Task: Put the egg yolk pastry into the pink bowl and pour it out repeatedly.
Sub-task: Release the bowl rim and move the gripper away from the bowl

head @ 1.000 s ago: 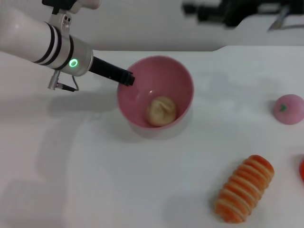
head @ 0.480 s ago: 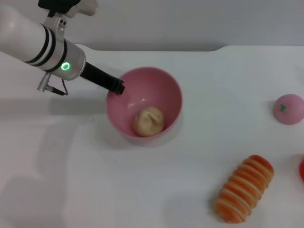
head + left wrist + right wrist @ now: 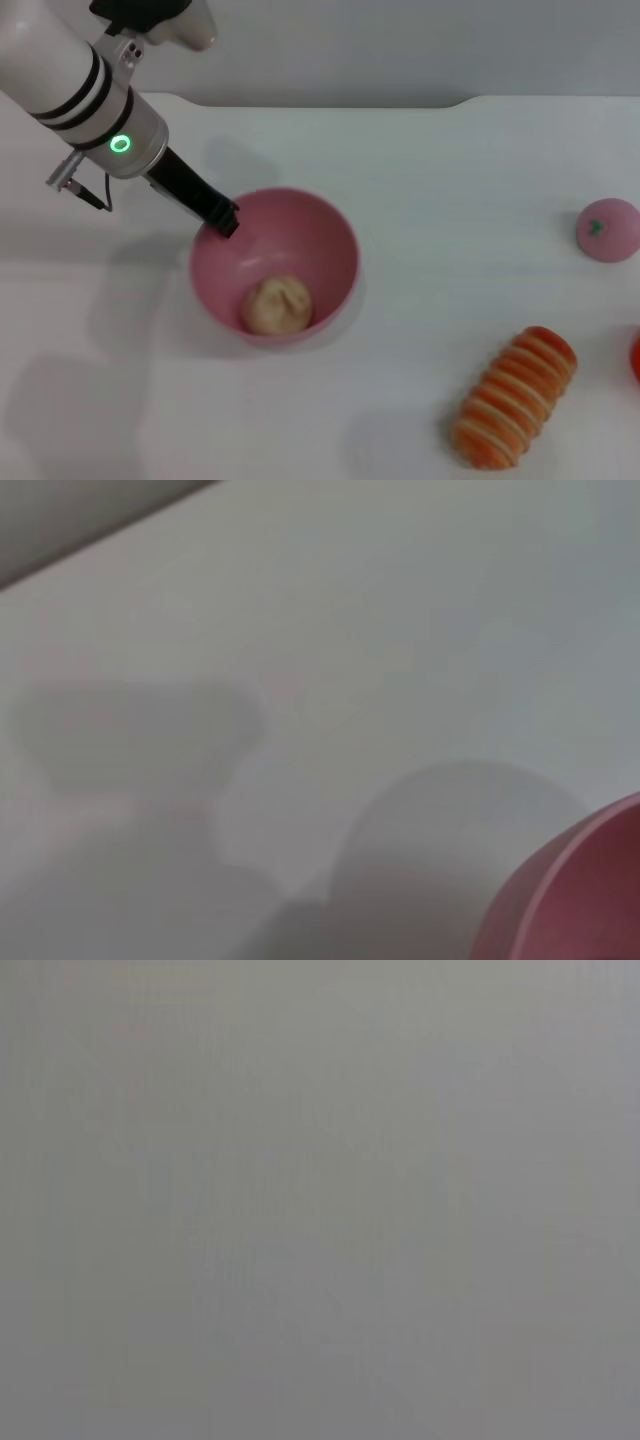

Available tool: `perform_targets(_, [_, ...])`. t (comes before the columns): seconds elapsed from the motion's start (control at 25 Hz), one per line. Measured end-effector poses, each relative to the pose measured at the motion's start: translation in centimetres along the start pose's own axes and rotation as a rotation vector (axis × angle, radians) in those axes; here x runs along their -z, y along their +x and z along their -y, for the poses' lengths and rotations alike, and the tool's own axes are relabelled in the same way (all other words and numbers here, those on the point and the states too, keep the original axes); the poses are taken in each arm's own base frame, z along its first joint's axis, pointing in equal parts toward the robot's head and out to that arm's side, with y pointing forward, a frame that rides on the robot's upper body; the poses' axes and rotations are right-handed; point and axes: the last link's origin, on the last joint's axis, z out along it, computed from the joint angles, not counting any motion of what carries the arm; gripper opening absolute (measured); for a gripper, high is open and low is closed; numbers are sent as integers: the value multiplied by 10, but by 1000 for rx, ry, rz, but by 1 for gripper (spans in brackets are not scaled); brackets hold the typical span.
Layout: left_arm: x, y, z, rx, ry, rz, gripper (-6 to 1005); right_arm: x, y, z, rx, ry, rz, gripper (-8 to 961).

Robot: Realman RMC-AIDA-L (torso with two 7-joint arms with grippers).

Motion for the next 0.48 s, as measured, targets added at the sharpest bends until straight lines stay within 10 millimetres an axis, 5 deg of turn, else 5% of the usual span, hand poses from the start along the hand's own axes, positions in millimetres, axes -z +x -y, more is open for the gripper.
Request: perform_targets(0.48, [-22, -11, -14, -50, 12, 69, 171, -8, 7, -7, -6, -24, -22, 491])
